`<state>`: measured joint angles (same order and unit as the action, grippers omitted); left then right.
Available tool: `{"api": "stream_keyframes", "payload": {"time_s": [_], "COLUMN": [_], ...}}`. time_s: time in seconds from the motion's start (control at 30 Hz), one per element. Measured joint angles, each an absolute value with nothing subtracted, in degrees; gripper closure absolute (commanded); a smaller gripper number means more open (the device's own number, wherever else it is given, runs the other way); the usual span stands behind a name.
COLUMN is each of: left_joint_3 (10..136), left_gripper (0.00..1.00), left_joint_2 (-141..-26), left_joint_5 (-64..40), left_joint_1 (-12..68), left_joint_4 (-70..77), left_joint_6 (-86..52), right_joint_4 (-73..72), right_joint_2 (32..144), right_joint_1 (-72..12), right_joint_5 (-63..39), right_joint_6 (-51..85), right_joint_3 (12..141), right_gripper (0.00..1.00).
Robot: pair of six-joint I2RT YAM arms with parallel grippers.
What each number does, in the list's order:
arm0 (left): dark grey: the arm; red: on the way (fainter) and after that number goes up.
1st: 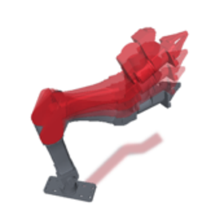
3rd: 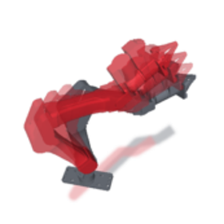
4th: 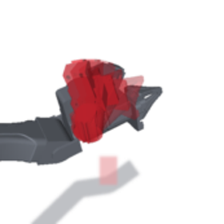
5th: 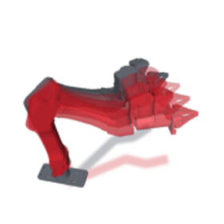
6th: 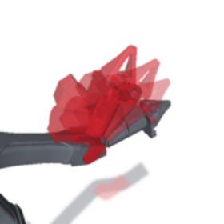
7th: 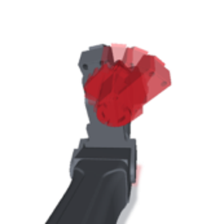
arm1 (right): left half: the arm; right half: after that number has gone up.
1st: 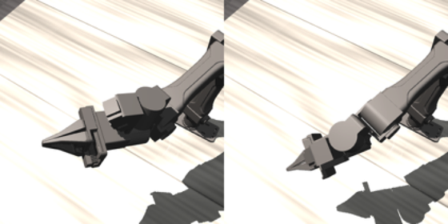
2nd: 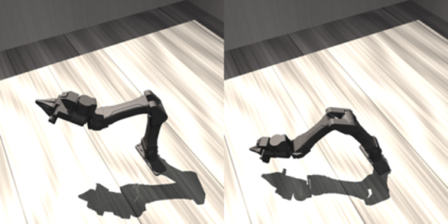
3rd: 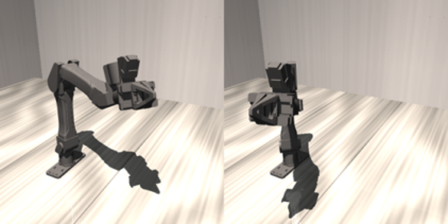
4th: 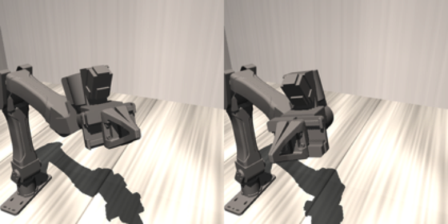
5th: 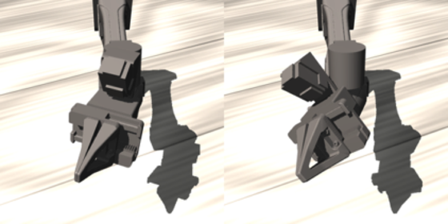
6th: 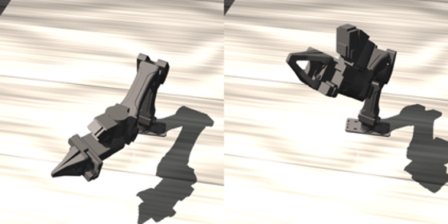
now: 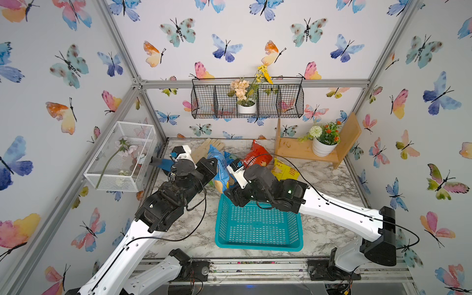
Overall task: Put the potato chips into the basket
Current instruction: Pick up the potato chip from the center of the board.
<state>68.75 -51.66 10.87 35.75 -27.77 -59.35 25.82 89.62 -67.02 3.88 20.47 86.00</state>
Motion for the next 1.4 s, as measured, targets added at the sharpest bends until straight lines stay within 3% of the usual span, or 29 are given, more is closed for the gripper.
{"api": "stream_keyframes", "payload": {"time_s": [0.23, 0.6, 0.7, 0.8, 0.83, 0.87, 1.13, 1.27, 1.4], "left_joint_3": [68.7, 68.7, 68.7, 68.8, 68.9, 69.3, 72.9, 72.4, 68.4], "left_gripper": [1.00, 1.00, 0.75, 0.39, 0.15, 0.01, 0.01, 0.12, 0.31], "left_joint_2": [-51.3, -50.1, -50.1, -50.1, -50.1, -50.2, -50.4, -50.3, -49.8], "left_joint_5": [10.9, 10.9, 10.9, 11.0, 11.1, 11.2, 11.9, 11.8, 10.1], "left_joint_1": [35.7, 35.7, 35.7, 35.7, 35.7, 35.7, 35.7, 35.7, 35.7], "left_joint_4": [-27.8, -28.1, -28.2, -28.2, -28.2, -28.6, -30.1, -30.8, -30.8], "left_joint_6": [-59.8, -60.5, -60.5, -60.7, -60.4, -60.3, -58.0, -56.0, -54.1], "right_joint_4": [24.8, 24.8, 25.2, 26.5, 27.2, 28.0, 35.6, 37.5, 39.2], "right_joint_2": [92.5, 93.6, 93.6, 93.6, 93.6, 93.6, 88.7, 82.2, 74.9], "right_joint_1": [-67.6, -67.6, -67.6, -67.6, -67.6, -67.6, -67.6, -67.6, -67.6], "right_joint_5": [4.0, 5.2, 5.1, 4.8, 4.6, 4.3, 3.3, 2.7, 2.5], "right_joint_6": [20.6, 21.6, 21.6, 22.1, 22.3, 22.9, 25.3, 26.5, 28.0], "right_joint_3": [86.2, 87.9, 88.1, 89.0, 89.4, 89.8, 89.7, 87.9, 82.7], "right_gripper": [0.39, 0.68, 0.80, 0.93, 0.96, 0.98, 0.98, 0.98, 0.98]}}
